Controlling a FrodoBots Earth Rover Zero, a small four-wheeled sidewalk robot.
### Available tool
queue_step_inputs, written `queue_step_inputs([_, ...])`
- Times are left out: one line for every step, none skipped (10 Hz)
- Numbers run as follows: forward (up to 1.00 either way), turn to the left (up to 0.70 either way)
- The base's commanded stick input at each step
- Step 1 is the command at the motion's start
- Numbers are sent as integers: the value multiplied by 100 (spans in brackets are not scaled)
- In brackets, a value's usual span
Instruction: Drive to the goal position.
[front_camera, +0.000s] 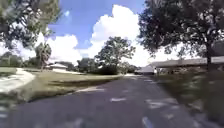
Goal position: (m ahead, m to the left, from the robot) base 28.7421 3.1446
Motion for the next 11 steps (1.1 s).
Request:
queue_step_inputs([70, 0])
queue_step_inputs([70, 0])
queue_step_inputs([70, 0])
queue_step_inputs([70, 0])
queue_step_inputs([70, 0])
queue_step_inputs([70, 0])
queue_step_inputs([70, 0])
queue_step_inputs([70, 0])
queue_step_inputs([70, 0])
queue_step_inputs([70, 0])
queue_step_inputs([70, 0])
